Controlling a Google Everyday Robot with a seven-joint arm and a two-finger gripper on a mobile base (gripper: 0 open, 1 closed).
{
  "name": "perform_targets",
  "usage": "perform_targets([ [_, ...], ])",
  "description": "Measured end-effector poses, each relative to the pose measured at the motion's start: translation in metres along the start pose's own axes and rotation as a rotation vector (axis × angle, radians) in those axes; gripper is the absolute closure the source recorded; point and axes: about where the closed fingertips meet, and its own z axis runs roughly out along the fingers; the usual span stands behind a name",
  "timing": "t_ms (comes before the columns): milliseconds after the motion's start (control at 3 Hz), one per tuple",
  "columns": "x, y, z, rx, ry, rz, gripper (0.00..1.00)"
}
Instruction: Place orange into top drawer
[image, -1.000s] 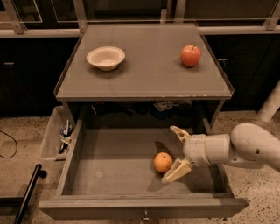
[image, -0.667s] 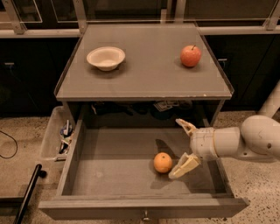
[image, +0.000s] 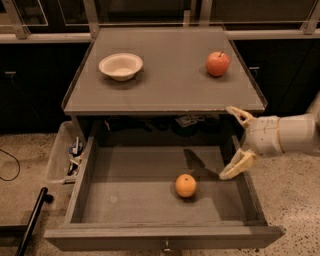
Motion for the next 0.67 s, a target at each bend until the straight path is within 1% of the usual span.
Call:
perform_targets([
  [333, -0.0103, -0.0346, -0.0287, 0.059, -0.032, -0.011, 0.0],
  [667, -0.0135, -0.0399, -0.0318, 0.069, -0.034, -0.018, 0.0],
])
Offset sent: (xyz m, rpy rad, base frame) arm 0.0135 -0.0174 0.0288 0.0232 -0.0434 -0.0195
